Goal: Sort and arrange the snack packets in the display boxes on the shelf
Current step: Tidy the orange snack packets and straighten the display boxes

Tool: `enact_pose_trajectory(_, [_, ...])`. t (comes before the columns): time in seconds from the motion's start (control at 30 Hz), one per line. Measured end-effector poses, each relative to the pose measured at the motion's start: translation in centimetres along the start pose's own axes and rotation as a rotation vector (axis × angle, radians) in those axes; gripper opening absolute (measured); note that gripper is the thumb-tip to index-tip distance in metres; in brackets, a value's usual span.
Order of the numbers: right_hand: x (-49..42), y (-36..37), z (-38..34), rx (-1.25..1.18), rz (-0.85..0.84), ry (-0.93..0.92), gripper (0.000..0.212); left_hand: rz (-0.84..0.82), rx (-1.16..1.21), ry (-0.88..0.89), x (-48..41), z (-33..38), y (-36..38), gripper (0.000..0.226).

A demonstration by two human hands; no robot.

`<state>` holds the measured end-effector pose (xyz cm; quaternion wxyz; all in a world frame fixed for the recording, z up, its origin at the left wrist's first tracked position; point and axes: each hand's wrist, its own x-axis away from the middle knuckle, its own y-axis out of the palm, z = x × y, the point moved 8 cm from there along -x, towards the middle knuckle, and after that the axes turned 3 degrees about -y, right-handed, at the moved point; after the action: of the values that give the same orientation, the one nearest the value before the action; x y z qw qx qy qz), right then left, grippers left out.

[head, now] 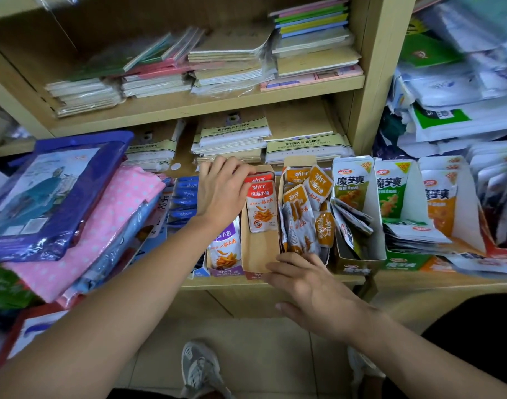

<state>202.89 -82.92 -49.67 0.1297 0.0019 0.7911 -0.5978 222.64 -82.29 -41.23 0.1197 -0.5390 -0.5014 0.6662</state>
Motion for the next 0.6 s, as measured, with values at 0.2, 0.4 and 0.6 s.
enact_pose_trajectory(0.2, [1.0,-3.4,0.7,0.027,0.254,0.051,0.037,0.017,0.198,-0.043,0.9,0.4,-1.9,0.021])
enact_pose_trajectory(0.4, [4.9,-7.1,4.3,0.248,0.410,0.255,0.019,-0.245,0.438,0.127,7.6,6.8,-3.5,0.025])
enact_pose_trajectory(0.6, [6.5,-5.2,6.6,0.355,0.184,0.317,0.051,-0.372,0.291,0.265,11.2,12.6,-1.4,0.033])
